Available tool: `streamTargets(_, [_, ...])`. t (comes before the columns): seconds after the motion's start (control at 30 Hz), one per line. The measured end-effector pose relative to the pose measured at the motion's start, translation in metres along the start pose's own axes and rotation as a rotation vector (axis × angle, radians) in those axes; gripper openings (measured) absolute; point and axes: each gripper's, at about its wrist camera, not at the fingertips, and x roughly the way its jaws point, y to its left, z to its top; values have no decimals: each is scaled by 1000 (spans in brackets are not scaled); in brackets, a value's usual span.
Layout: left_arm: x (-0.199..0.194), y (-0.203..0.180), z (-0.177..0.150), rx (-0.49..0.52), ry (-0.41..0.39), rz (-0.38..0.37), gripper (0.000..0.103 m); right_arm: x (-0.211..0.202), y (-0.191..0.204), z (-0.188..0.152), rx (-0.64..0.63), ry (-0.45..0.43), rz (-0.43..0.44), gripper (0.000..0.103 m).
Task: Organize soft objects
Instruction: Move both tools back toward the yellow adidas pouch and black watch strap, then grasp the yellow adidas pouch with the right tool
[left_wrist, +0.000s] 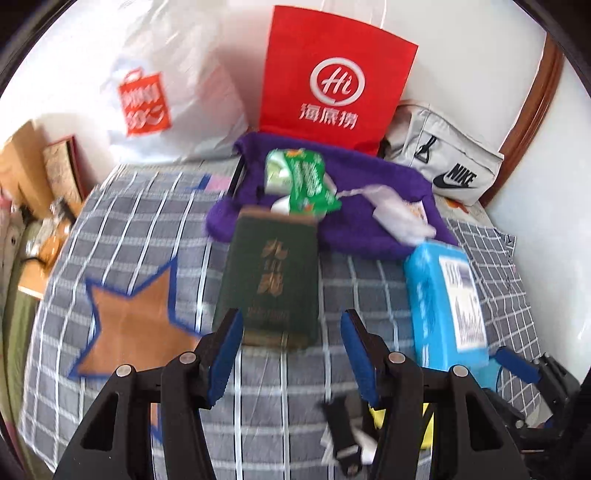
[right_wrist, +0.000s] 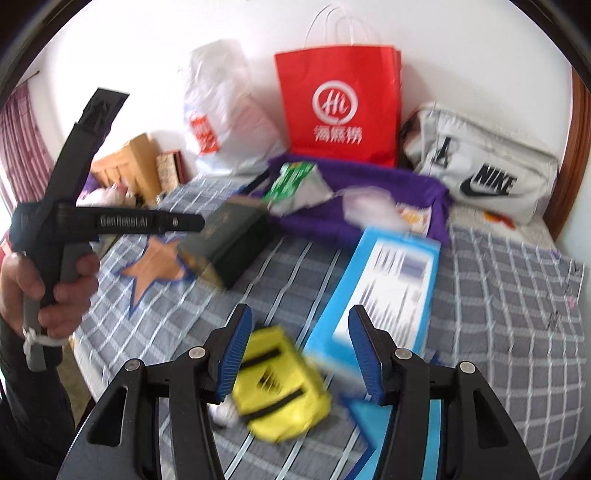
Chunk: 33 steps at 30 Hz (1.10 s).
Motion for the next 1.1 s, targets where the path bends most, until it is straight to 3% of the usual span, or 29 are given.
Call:
streamTargets(0.2, [-11,5,-41,-25,8,-18,53,10,11,-35,1,63,11,56])
streamTargets(0.27, [-14,5,-52,-27,9,-12,53,15,14,-43,-9,89,4,66])
streamTargets(0.4, [-14,4,-69,-34,23,-21,53,20,14,-53,-26,89,-12,72])
streamTargets(0.63, [-8,7,-80,-39,39,-30,53,41,11,-57,-24,132,-61,74])
streamTargets(0.8, [-4,17,-87,-52,47,-33,53,56,12,-55,-23,160,-51,75])
streamTargets(1.0, [6,32,-94,-95,76,-53,53,70,16,-53,-46,197,-35,87])
streamTargets(1.1, [9,37,-96,-116,82,-66,53,82,13,-52,-33,238,2,88])
